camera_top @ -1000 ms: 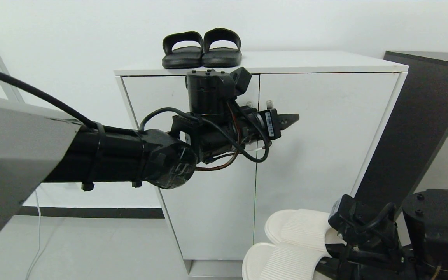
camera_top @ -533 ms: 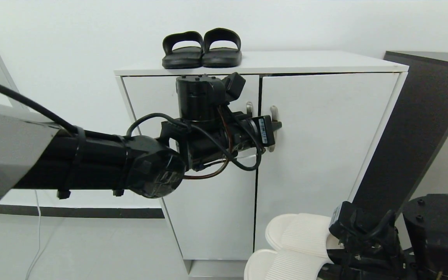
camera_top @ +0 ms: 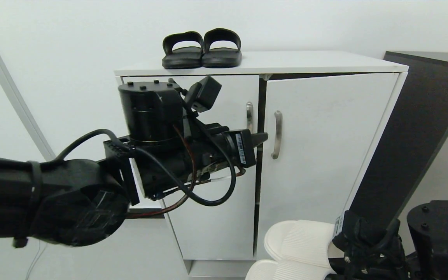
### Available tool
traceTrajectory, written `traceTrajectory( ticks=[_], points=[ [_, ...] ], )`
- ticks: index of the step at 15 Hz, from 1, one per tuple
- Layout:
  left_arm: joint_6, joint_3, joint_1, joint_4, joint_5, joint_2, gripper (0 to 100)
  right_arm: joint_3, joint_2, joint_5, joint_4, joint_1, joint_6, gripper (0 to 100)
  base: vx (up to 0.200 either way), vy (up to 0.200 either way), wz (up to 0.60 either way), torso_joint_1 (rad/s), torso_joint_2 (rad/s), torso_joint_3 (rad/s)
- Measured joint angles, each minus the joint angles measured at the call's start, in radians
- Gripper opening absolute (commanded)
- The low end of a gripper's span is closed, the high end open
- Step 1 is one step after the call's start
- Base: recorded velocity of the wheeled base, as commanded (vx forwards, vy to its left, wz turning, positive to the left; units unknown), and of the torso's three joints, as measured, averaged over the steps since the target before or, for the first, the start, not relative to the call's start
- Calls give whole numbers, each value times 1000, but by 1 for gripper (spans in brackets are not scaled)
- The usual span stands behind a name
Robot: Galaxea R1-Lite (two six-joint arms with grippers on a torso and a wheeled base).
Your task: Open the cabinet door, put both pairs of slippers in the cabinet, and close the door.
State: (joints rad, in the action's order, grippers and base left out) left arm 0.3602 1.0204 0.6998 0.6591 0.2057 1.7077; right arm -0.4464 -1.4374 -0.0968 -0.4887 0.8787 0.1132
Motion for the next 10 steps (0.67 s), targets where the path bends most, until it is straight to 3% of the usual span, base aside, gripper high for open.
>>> traceTrajectory(
  ticks=[5, 10],
  points=[
    [15, 14, -95, 60, 72, 3, 0, 1, -7, 0, -1, 0, 1, 0, 0, 0, 0, 0, 0, 0],
    [28, 180, -133, 66, 79, 140, 0, 1, -10, 0, 0, 0, 1, 0, 0, 0, 0, 0, 0, 0]
  ],
)
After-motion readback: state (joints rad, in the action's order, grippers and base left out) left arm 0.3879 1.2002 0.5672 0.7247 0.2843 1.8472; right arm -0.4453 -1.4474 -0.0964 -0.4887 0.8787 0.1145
